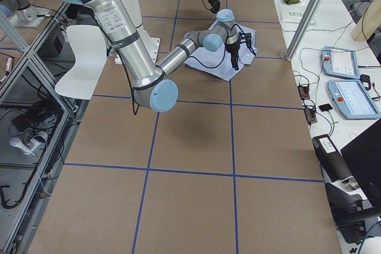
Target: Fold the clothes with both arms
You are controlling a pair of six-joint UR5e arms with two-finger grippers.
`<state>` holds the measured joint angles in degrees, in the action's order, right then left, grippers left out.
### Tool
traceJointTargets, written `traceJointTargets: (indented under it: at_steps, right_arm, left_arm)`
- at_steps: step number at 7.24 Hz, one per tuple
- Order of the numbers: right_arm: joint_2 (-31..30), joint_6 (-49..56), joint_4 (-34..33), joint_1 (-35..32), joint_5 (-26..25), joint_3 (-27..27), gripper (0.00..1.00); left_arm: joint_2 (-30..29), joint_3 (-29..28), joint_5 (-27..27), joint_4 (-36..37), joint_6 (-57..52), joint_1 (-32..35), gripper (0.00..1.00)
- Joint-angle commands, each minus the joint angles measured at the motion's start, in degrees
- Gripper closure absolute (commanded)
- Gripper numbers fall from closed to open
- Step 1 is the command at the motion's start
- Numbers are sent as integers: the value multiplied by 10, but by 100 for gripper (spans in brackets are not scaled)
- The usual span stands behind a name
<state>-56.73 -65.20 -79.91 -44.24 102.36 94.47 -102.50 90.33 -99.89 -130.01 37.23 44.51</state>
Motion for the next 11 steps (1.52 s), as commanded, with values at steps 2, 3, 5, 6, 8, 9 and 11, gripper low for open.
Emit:
traceJointTargets:
  at_steps: [2, 3, 5, 6, 8, 9, 11]
  right_arm:
    - [8, -55, -2, 40, -16, 32, 1]
    - [13, -67, -3, 53, -24, 39, 1]
    - [29, -91, -5, 76, -38, 39, 1]
    - [32, -112, -9, 86, -39, 38, 1]
    - [31, -202, -28, 134, -95, 38, 1]
    - [32, -274, -29, 168, -140, 34, 1]
    - [33, -321, -24, 216, -217, 20, 1]
  left_arm:
    - [-236, -332, 35, -46, -53, 86, 100]
    - [-288, -378, 38, -46, -51, 90, 100]
    - [-314, -408, 37, -46, -55, 100, 100]
    - [-290, -382, 32, -58, -78, 102, 1]
    - [-208, -281, 31, -70, -73, 102, 0]
    - [-205, -279, 31, -72, -72, 101, 0]
    - [-198, -270, 31, -72, -71, 98, 0]
